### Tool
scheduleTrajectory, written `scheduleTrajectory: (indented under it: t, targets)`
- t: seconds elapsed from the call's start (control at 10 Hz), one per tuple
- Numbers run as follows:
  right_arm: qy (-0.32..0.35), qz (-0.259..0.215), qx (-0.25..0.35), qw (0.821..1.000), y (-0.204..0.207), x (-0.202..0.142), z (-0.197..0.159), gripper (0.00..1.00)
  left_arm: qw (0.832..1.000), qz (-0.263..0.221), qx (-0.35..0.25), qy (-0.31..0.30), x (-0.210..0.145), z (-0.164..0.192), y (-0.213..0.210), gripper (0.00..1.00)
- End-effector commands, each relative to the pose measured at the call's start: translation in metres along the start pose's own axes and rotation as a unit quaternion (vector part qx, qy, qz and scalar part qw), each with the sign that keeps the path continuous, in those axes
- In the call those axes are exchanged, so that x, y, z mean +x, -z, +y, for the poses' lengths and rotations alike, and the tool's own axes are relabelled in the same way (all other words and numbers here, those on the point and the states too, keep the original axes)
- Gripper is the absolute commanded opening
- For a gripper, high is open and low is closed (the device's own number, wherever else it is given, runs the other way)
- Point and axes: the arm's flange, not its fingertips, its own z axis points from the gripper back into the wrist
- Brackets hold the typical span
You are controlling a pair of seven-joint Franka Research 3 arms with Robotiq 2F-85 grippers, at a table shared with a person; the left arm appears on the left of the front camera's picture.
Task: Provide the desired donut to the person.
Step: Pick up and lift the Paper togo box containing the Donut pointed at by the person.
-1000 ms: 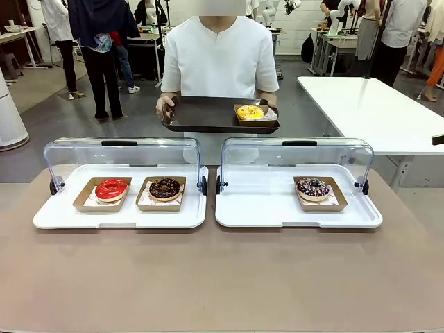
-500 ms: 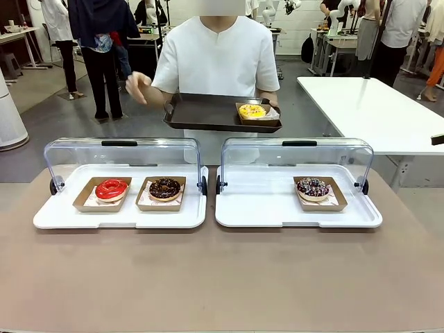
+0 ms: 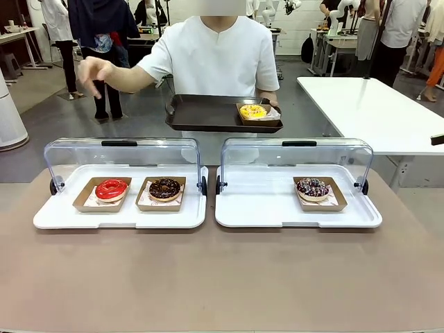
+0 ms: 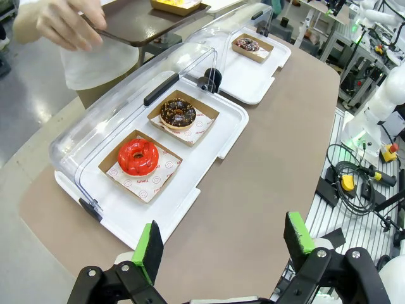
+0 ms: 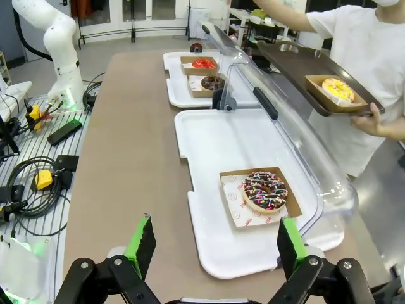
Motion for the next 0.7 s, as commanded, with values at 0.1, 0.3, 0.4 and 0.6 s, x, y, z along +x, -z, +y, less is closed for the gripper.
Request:
scheduleTrajectory:
  t: [0.1,0.3,0.4,0.6]
  targets:
    - [0.012,-0.001,0.002,1.0,-0.0001,0.0012,0.0006,1.0,1.0,-0.012,-0.004,0.006,0.0008,0.0002,-0.0013,1.0]
    - [0.012,-0.001,0.002,1.0,-0.0001,0.0012,0.0006,1.0,1.0,-0.012,-0.004,0.006,0.0008,0.0002,-0.0013,1.0]
    - [0.012,-0.001,0.002,1.0,-0.0001,0.0012,0.0006,1.0,1.0,-0.012,-0.004,0.006,0.0008,0.0002,-0.0013,1.0]
    - [0.012,-0.001,0.002,1.0,-0.0001,0.0012,0.0006,1.0,1.0,-0.012,-0.004,0.006,0.0008,0.0002,-0.0013,1.0]
